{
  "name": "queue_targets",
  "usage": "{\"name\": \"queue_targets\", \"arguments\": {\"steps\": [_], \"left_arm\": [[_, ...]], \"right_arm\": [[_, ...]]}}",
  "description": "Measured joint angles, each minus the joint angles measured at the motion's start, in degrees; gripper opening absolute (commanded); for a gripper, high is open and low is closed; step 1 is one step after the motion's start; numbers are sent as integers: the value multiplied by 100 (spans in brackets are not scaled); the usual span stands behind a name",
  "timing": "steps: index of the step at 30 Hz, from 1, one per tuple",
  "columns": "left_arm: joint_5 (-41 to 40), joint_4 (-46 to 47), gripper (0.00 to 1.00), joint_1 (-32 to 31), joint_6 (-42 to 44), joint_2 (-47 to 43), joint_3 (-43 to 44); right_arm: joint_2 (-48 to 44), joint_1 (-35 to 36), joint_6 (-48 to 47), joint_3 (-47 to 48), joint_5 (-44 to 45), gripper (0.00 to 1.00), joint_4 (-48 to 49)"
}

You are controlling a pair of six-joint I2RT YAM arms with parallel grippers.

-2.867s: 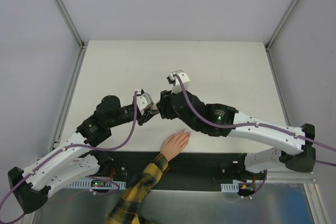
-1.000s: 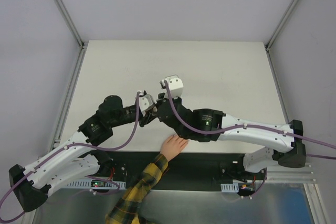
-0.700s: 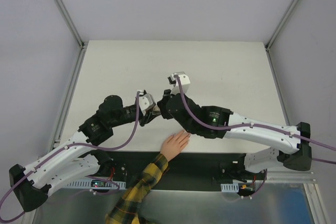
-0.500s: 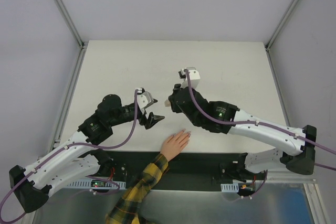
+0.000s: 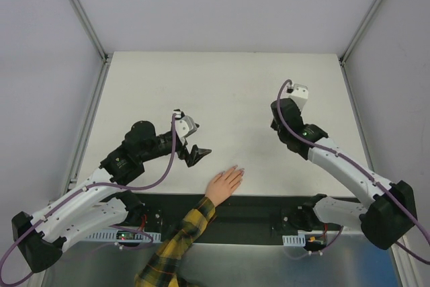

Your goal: Paint the nails

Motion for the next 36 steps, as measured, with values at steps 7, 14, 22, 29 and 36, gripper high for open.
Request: {"name": "queue_targets", "arguments": {"steps": [7,14,22,29,36], "left_arm": [[-186,0,93,0,-2,20,0],[-190,0,93,0,-2,109,0],[-188,0,94,0,-2,111,0],[-188,0,93,0,-2,109,0],[-190,0,93,0,-2,105,0]], "right_arm": [[767,-1775,-125,-577,-577,1,713],[1561,-2306,-105,-588,-848,8,1080],[1958,-2306,-44,-581,-890,24,1255],[1947,-2306,-107,-577,-901,55,1222],[1309,-2103,-501,-13,-911,66,208]]}}
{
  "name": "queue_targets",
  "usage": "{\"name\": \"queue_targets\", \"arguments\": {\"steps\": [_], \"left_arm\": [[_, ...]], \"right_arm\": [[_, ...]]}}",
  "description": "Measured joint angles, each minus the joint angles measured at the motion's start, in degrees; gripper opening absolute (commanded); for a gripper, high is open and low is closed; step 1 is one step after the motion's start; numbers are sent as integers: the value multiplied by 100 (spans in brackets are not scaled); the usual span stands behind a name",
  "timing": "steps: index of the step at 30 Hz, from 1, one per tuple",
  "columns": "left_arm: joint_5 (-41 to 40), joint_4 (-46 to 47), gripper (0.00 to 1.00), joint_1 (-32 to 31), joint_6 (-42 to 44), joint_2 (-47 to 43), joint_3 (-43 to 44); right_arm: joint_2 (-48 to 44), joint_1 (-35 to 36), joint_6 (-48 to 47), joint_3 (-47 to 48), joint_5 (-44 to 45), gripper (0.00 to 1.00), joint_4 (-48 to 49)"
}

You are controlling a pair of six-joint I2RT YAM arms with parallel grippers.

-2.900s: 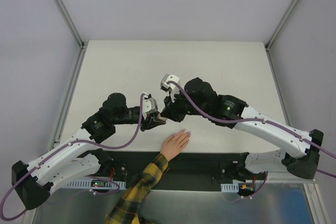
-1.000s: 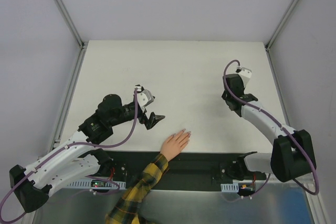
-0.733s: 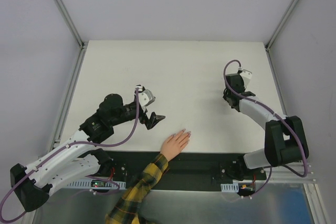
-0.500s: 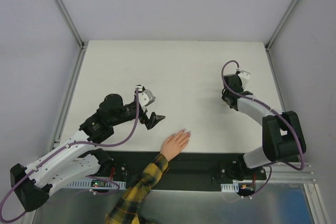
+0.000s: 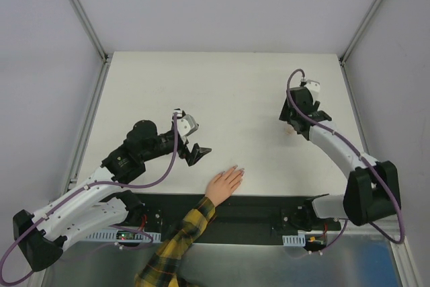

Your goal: Paint the nails

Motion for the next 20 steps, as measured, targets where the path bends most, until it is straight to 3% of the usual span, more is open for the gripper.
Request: {"name": "queue_targets", "arguments": {"steps": [8,15,16,17,20], "left_arm": [[-118,0,94,0,-7,-133,0],[-295,4,94,0,-52,-345,0],[-299,9,94,0,-55,-374,0],[-302,20,94,0,-55,-404,0],[-310,42,94,0,-55,-470,0]], "right_arm": [[-2284,1213,-684,597,-509,78,-968],[-3816,1211,-896,389,-1292,89,-1705],[-3884,1209,-901,389,-1353,98,-1768],[-3950,1211,-901,380,-1425,100,-1834],[-4172,1209,-835,133,-1569,97,-1845]]}}
